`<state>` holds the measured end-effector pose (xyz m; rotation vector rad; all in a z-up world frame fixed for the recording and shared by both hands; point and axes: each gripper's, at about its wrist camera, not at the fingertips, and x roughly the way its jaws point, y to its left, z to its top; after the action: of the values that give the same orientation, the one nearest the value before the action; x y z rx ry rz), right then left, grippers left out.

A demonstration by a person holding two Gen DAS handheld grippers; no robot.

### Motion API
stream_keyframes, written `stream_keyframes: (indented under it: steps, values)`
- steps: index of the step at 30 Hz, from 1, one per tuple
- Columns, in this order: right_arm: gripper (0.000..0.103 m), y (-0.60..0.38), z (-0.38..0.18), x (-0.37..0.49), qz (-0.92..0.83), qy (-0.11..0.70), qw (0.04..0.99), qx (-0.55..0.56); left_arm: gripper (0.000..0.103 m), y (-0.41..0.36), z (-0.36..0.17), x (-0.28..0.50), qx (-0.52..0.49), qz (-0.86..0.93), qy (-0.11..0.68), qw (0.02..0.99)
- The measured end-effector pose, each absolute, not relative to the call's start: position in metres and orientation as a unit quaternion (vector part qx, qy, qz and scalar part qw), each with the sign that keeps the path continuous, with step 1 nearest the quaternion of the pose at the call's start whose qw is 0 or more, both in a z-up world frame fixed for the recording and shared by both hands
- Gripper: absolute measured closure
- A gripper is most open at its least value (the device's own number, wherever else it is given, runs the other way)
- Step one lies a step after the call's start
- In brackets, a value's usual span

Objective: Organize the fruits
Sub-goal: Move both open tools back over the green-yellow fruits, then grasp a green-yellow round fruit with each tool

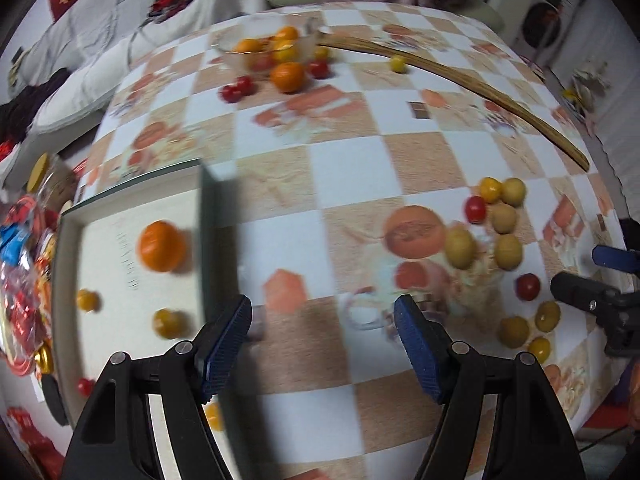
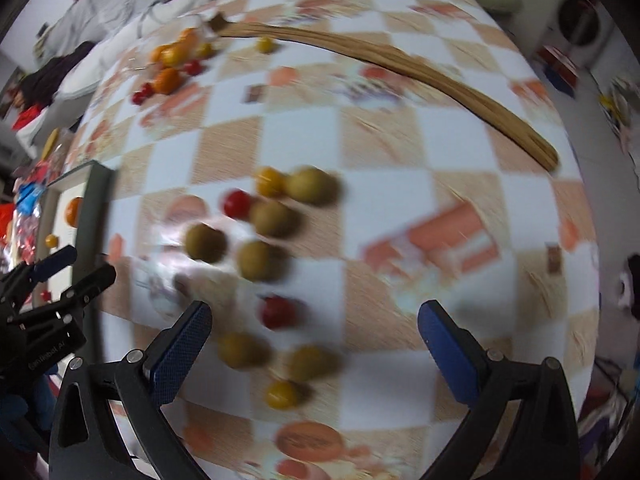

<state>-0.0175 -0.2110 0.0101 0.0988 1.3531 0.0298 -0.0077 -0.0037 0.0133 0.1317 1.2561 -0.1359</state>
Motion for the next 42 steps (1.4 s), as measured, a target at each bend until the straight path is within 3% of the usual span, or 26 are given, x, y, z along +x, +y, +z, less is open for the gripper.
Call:
stream_keyframes:
  steps: [15,30,32,35,36,39,42]
  values:
    - [0.000,-0.236,-0.011,-0.079,-0.015,0.638,0.769,0.032,0.028,-0.061,-0.007,0.010,0.079,-0.110,0.600,0.788]
    - [0.001,-0.224,-0.008,-0.057,0.011,0.628,0.775,0.069,0.028,-0.081,-0.022,0.023,0.092,-0.117,0.602,0.785]
    - [0.004,-0.221,-0.012,-0.055,0.011,0.632,0.772,0.072,0.028,-0.082,-0.024,0.025,0.089,-0.116,0.604,0.783]
    - [0.022,-0.219,-0.016,-0.052,0.013,0.637,0.767,0.076,0.030,-0.084,-0.026,0.026,0.089,-0.111,0.604,0.784]
    - [0.030,-0.217,-0.018,-0.051,0.015,0.641,0.764,0.075,0.033,-0.085,-0.025,0.026,0.088,-0.113,0.603,0.785]
    - [0.036,-0.210,-0.018,-0.050,0.018,0.640,0.766,0.051,0.040,-0.088,-0.023,0.026,0.091,-0.116,0.600,0.786]
    - [0.049,-0.201,-0.018,-0.049,0.021,0.639,0.768,0.023,0.053,-0.092,-0.022,0.026,0.094,-0.121,0.597,0.787]
